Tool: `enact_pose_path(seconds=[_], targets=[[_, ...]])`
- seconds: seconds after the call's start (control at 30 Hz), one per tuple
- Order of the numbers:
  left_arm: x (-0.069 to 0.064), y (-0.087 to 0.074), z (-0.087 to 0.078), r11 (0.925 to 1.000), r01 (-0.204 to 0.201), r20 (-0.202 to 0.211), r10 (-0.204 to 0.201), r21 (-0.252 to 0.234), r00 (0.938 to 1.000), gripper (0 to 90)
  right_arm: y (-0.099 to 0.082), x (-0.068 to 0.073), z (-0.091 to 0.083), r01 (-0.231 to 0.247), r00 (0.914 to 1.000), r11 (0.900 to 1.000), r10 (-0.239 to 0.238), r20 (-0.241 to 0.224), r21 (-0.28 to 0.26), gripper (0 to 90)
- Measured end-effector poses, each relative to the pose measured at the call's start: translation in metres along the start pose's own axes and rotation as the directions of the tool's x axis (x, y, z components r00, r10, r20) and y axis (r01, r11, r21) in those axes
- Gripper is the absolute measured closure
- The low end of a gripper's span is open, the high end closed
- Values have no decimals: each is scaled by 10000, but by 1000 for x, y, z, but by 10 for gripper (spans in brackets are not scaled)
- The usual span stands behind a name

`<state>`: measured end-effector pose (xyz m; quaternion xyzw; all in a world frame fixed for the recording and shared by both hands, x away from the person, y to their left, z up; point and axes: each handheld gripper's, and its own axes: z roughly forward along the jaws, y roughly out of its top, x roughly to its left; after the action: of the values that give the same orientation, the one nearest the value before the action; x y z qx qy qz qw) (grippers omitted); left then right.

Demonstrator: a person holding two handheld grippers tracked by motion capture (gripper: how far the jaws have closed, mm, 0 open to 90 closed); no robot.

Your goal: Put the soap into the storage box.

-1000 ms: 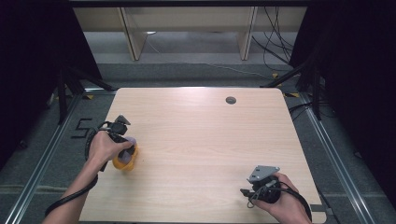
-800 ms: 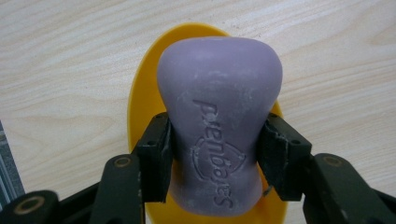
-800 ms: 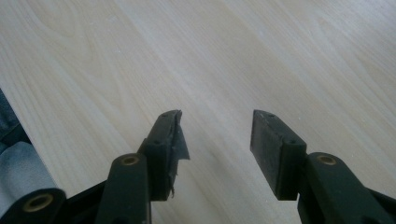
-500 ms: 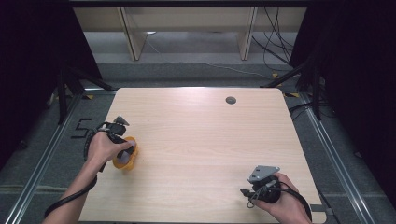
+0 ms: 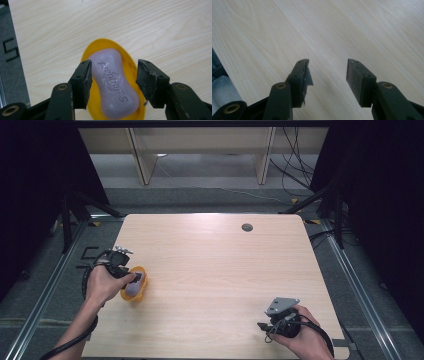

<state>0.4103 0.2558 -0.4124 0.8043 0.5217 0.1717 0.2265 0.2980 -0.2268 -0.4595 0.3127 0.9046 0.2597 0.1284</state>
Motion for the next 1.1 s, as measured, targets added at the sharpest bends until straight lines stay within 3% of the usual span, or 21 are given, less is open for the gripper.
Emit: enact_pose_path(seconds=[0.07, 0.1, 0.23, 0.33, 0.4, 0.43, 0.5, 0.6, 0.67, 0.73, 0.83, 0.87, 0.97, 1.0, 1.1], targets=[[-2, -6, -4, 9990, 24, 44, -22, -448, 10000, 460, 0, 0, 0, 0, 10000, 10000, 0, -3, -1, 525], [-3, -8, -7, 9991, -96, 22, 97, -406, 10000, 459, 0, 0, 0, -21, 10000, 10000, 21, -6, 2, 525], [-7, -22, -14, 9946, -17, 44, 22, -1041, 10000, 441, 0, 0, 0, -33, 10000, 10000, 33, -10, 2, 525], [-9, -35, -18, 9851, -40, 216, 79, -1721, 9997, 423, 0, 2, 2, -141, 9998, 9996, 145, 143, -247, 525], [-9, -42, -20, 9810, -100, 417, 185, -1936, 9990, 407, 0, 2, 0, -342, 9994, 9993, 342, -33, -164, 525], [-10, -45, -20, 9784, -104, 375, 185, -2066, 9991, 398, 0, 1, 1, -18, 9999, 9998, 20, 103, -178, 525], [-11, -55, -23, 9755, -287, 216, 342, -2180, 9992, 380, 0, 1, 1, -67, 9998, 9998, 71, 196, -210, 525], [-11, -67, -25, 9757, -141, 230, 196, -2185, 9995, 354, 1, 1, 0, -98, 9999, 9999, 99, 97, -109, 525], [-12, -77, -25, 9728, 10, 224, 43, -2316, 9997, 352, 1, 1, -1, -243, 9997, 9997, 243, 45, -76, 525], [-14, -87, -25, 9696, 280, 244, -228, -2430, 9994, 350, 1, 1, -1, -89, 9999, 9999, 91, 126, -134, 525], [-18, -103, -24, 9588, 503, 52, -508, -2797, 9987, 350, 1, 1, -1, -138, 9998, 9998, 140, 114, -124, 525], [-21, -106, -21, 9479, 886, 148, -883, -3061, 9960, 350, 1, 2, -1, -244, 9997, 9997, 245, 73, -100, 525], [-24, -121, -17, 9318, 1202, 157, -1223, -3426, 9924, 350, 1, 1, -1, -130, 9998, 9998, 133, 164, -176, 525], [-25, -126, -15, 9230, 1290, 71, -1357, -3626, 9907, 350, 1, 1, -1, -57, 9999, 9999, 59, 123, -163, 525], [-28, -139, -10, 9216, 1487, -71, -1620, -3585, 9868, 351, 1, 1, 0, -68, 9997, 9992, 77, 229, -390, 526]])
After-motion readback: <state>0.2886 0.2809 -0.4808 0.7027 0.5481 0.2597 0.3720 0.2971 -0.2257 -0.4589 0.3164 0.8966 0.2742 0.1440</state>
